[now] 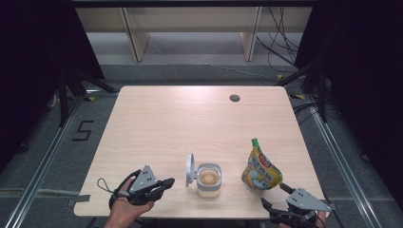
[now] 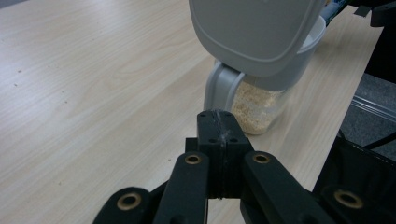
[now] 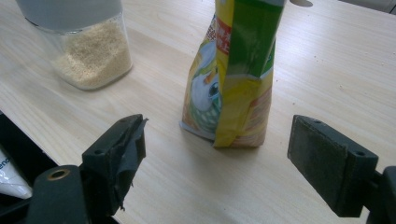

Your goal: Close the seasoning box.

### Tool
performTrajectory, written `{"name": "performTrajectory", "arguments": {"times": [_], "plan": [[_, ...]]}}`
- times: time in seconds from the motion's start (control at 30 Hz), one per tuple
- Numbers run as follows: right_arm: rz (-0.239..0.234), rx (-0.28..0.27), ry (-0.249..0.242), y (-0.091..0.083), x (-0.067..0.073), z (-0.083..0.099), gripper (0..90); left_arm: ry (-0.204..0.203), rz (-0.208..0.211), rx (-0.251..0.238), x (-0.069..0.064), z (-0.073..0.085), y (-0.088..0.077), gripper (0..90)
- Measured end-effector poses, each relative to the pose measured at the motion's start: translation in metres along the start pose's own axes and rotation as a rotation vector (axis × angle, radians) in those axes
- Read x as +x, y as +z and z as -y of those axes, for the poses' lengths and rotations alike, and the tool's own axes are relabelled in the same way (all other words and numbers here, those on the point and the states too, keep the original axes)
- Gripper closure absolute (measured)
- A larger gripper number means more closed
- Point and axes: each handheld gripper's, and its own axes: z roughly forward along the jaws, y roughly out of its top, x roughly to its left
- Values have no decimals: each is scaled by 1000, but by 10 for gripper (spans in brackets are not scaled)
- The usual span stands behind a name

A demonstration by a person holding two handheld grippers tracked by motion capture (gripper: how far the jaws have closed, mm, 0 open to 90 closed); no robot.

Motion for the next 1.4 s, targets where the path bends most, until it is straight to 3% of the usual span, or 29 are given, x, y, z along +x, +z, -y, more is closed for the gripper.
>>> {"name": "performTrajectory", "arguments": {"times": [0.1,0.13,0.2,0.33,0.4,0.47,0.5,0.53,0.6,0.67,0.73,1.0,1.17,1.3,1.37,1.4], "plan": [[18,-14,-22,-1,-2,0,200,26,0,-5,1,-7,1,891],[3,8,5,-2,0,0,200,8,4,-3,-1,-9,1,891],[1,4,16,-2,0,1,200,20,15,-7,-1,-13,3,891],[-6,0,19,-4,1,2,201,40,15,-10,-2,-21,8,891],[1,3,4,-4,1,2,202,30,23,-16,-4,-25,10,891],[6,5,10,-5,1,2,203,33,27,-26,-5,-28,12,891],[7,6,12,-5,2,2,203,58,27,-23,-5,-30,11,891],[8,4,11,-5,1,2,203,37,27,-26,-7,-31,11,891],[9,9,37,-6,3,3,203,52,33,-30,-7,-34,11,891],[8,4,20,-6,1,3,204,50,29,-32,-8,-36,10,891],[10,13,43,-7,3,3,205,58,32,-31,-8,-38,10,891],[6,7,32,-6,3,3,206,65,46,-41,-14,-45,13,891],[13,-3,19,-6,2,3,207,92,58,-43,-15,-50,14,891],[3,1,34,-5,3,3,207,92,58,-51,-18,-54,14,891],[16,-5,12,-5,2,3,208,76,61,-57,-20,-54,16,891],[16,-5,9,-5,2,3,208,97,66,-53,-21,-56,18,891]]}}
